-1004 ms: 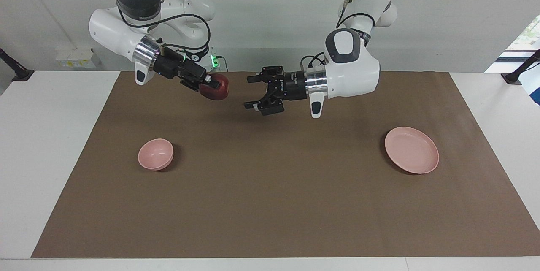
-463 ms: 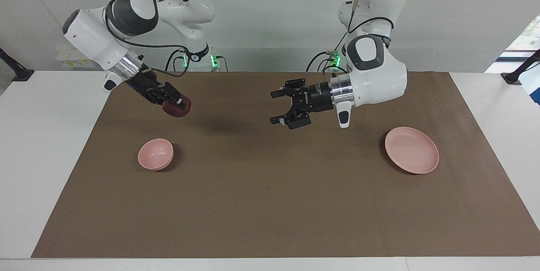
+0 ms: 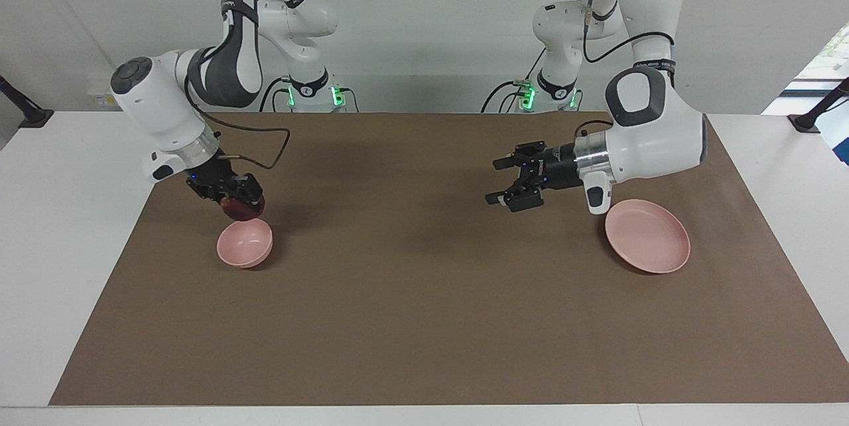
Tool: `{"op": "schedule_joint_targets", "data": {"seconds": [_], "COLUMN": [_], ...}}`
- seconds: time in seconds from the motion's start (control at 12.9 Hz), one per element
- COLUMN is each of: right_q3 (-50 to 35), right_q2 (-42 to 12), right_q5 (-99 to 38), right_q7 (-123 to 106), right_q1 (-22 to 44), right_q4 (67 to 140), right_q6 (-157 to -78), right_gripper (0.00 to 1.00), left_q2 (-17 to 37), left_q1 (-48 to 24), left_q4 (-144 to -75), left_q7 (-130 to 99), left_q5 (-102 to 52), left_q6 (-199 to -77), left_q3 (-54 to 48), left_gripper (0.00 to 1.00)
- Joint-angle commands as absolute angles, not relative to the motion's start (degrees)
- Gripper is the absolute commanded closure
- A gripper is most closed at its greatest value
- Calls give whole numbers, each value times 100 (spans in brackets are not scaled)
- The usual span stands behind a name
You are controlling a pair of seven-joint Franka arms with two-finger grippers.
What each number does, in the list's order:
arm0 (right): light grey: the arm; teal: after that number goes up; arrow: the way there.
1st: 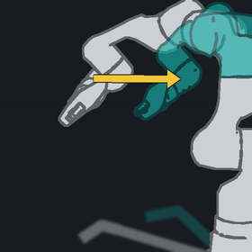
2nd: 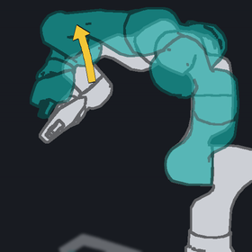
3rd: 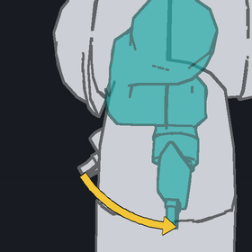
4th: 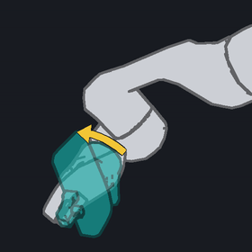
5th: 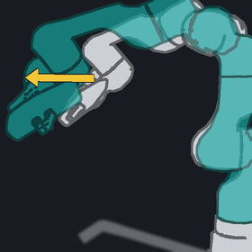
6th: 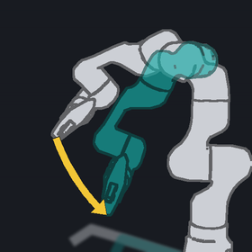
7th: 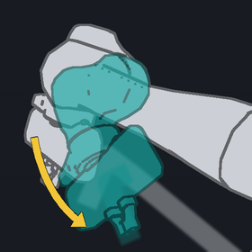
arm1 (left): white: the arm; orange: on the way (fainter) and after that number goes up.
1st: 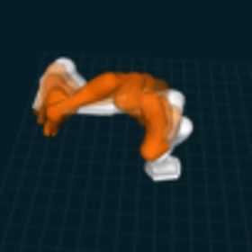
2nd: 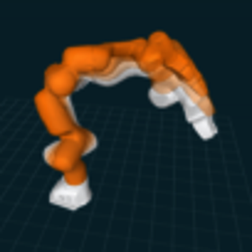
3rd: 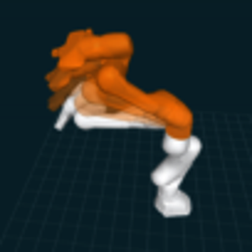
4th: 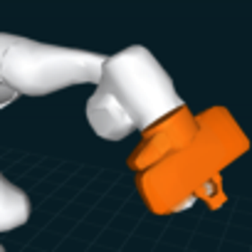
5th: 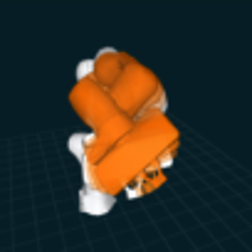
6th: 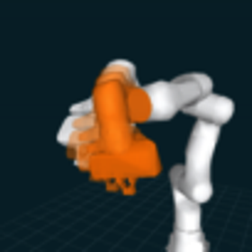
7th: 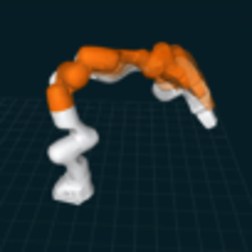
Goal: Move apple from plate to bowl
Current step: 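Lower the apple into the small pink bowl and open the right gripper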
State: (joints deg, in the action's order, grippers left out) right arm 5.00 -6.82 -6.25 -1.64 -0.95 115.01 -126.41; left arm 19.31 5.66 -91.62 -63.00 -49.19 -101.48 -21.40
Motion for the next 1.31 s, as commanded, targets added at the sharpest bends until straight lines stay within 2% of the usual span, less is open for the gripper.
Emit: {"op": "schedule_joint_targets", "data": {"seconds": [0.0,0.23,0.69,1.24], "right_q3": [457,448,457,448], "right_q2": [-1080,-1432,-1582,-1801], "right_q5": [251,878,879,870], "right_q7": [-246,-211,-18,17], "right_q1": [43,88,220,211], "right_q4": [11084,10933,10969,11030], "right_q6": [-12806,-13006,-13043,-13148], "right_gripper": [100,100,100,100], "left_q2": [1863,1776,1731,1600], "left_q1": [912,967,888,958], "left_q4": [-9167,-9018,-9009,-9009], "left_q7": [-6047,-5977,-5925,-3062], "left_q5": [-4475,-4133,-2271,-1460], "left_q6": [-9757,-9914,-10063,-10046], "left_q3": [-2180,-2171,-2215,-2197], "left_gripper": [0,0,0,0]}}
